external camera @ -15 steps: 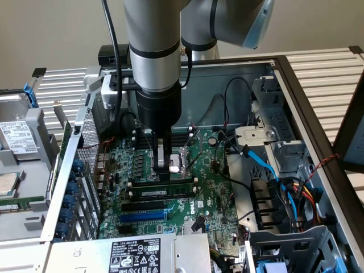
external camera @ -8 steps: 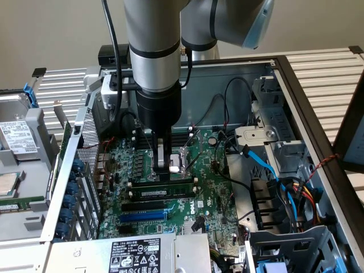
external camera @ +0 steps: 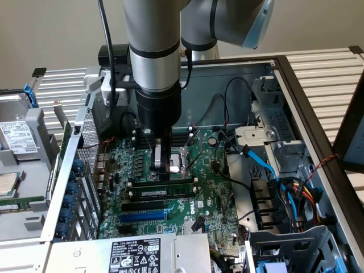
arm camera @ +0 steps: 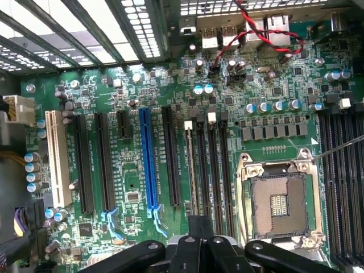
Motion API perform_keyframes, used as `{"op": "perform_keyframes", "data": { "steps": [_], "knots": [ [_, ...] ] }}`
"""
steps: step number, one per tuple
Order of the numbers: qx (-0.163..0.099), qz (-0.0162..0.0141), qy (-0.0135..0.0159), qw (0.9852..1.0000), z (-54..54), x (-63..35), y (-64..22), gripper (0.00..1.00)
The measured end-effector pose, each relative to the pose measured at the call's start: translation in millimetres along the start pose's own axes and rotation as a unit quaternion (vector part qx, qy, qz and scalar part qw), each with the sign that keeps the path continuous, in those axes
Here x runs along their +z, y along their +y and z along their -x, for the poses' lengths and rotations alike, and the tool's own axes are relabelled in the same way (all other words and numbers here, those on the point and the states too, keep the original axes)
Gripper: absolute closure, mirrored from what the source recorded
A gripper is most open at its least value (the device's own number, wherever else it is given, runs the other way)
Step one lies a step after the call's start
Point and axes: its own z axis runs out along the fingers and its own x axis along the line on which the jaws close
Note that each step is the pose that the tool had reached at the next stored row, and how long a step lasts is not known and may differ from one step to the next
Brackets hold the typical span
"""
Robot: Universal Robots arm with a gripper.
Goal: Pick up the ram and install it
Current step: 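Press down the ram until it locks into place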
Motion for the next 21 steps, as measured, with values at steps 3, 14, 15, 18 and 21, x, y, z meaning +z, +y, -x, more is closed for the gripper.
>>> {"op": "perform_keyframes", "data": {
  "steps": [3, 14, 15, 18, 21],
  "knots": [
    [0.027, 0.0001, 0.0, 0.9996, 0.0, 0.2, 0.0, 0.89],
    [0.122, 0.0005, 0.0002, 0.9925, 0.0, 1.3, 0.0, 0.89],
    [0.131, 0.0005, 0.0002, 0.9914, 0.0, 1.4, 0.0, 0.89],
    [0.156, 0.0006, 0.0002, 0.9877, 0.0, 1.8, 0.0, 0.89],
    [0.182, 0.0007, 0.0003, 0.9834, 0.0, 2.1, 0.0, 0.89]
  ]
}}
